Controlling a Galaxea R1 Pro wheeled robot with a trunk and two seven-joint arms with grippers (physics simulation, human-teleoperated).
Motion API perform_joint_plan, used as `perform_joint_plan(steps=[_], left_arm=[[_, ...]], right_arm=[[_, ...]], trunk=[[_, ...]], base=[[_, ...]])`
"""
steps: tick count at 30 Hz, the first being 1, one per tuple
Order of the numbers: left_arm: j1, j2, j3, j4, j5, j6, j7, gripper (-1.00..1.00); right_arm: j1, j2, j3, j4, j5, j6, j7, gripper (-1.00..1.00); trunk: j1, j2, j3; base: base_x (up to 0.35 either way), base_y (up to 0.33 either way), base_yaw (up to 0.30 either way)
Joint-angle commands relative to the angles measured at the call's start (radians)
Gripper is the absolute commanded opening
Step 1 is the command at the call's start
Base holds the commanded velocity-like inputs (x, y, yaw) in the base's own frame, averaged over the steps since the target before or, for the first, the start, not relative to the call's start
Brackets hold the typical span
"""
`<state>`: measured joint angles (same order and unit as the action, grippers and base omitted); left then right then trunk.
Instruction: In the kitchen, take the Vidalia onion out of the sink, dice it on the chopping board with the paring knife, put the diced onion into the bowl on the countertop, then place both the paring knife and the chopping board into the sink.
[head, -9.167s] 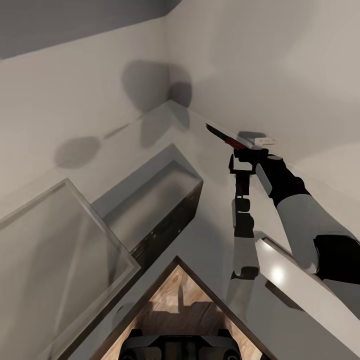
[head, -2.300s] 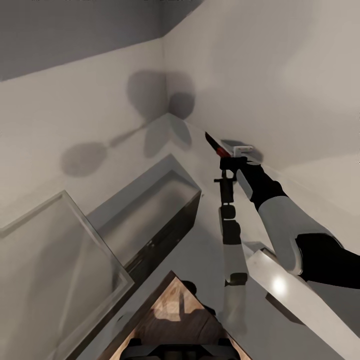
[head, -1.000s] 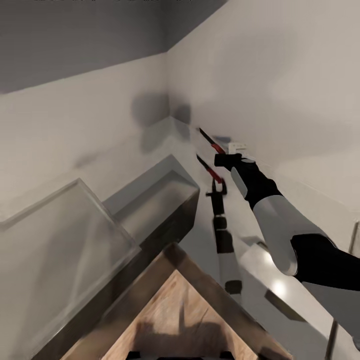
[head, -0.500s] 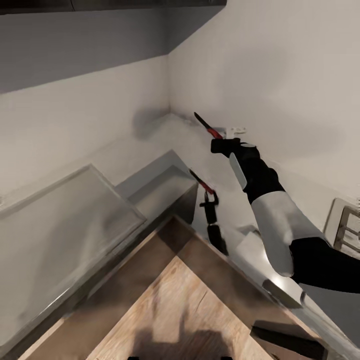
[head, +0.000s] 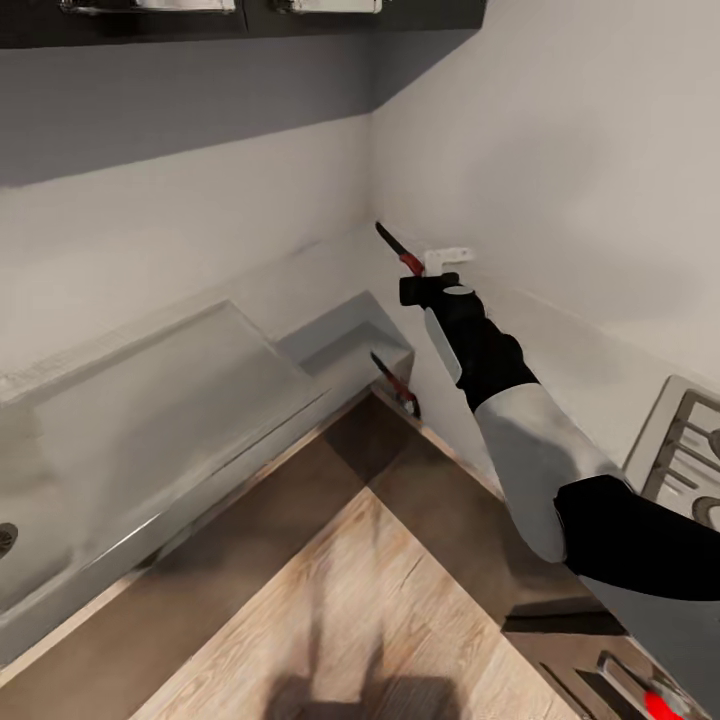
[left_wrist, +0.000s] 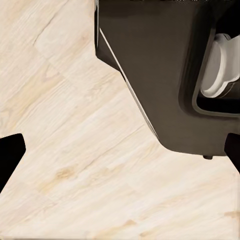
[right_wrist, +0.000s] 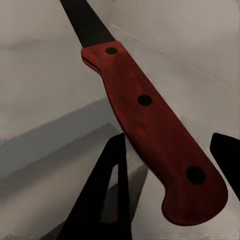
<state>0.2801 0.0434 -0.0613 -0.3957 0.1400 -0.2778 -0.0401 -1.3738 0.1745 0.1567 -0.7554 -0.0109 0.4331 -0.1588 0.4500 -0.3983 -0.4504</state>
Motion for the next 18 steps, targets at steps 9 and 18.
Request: perform_joint_plan(steps=[9,18], left_arm=[[0.001,0.001,-0.006,-0.001,0.010,-0.001,-0.001,1.00],[0.001,0.001,-0.006,0.000,0.010,-0.001,-0.001,1.00]], right_arm=[[-0.001,0.000,0.004,-0.001,-0.003,0.006,-0.009,-1.00],[-0.001,0.000,0.008,-0.001,-0.003,0.006,-0.009,-1.00]], trunk=[[0.000,-0.002,0.008],[0.000,-0.002,0.016]], base=[[-0.331,0.001,0.241],[-0.331,0.060,0.243]])
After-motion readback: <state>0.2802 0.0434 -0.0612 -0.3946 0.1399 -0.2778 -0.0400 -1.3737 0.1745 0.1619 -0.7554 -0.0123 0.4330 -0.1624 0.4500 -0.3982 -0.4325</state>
